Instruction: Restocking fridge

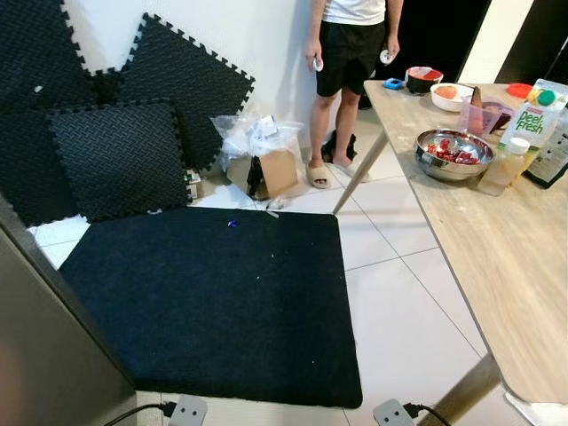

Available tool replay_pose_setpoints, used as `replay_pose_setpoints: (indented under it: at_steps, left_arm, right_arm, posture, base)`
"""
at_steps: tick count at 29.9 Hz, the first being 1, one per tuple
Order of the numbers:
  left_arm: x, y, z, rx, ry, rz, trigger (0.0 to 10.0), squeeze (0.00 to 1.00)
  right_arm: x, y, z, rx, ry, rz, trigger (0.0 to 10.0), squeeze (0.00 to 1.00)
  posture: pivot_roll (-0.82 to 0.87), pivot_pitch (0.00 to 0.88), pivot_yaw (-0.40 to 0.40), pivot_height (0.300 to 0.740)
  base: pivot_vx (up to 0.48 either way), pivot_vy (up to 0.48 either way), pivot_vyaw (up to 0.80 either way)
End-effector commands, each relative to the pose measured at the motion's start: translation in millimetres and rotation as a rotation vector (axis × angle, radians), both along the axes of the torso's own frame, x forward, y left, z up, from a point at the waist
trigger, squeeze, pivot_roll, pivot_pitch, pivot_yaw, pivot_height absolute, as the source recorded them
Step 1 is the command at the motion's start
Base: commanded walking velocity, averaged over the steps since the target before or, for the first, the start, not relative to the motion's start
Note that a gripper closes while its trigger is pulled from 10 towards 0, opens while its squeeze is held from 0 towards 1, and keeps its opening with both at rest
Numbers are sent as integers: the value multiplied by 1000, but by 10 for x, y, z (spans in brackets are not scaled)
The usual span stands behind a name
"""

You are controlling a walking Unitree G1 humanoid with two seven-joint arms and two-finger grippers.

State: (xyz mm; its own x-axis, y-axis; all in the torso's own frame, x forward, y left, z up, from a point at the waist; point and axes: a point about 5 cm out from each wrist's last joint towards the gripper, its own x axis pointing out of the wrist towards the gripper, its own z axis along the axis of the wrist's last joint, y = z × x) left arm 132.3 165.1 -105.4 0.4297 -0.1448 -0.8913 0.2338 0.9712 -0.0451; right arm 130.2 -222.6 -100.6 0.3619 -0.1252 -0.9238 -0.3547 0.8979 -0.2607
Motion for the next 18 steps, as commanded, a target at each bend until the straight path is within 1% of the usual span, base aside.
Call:
replay_pose_setpoints:
  at_steps: [1, 18]
  left_arm:
    - [-59, 2, -20, 5, 22, -8, 10000, 0]
    - [-62, -2, -21, 3, 23, -9, 10000, 0]
  right_arm:
    - [48, 40, 8, 7, -7, 13, 10000, 0]
    - [44, 43, 5, 13, -2, 10, 10000, 0]
  posture:
    - [-28, 0, -1, 740]
    - [-30, 0, -2, 740]
  base:
    - [420, 0, 0]
    - [426, 0, 0]
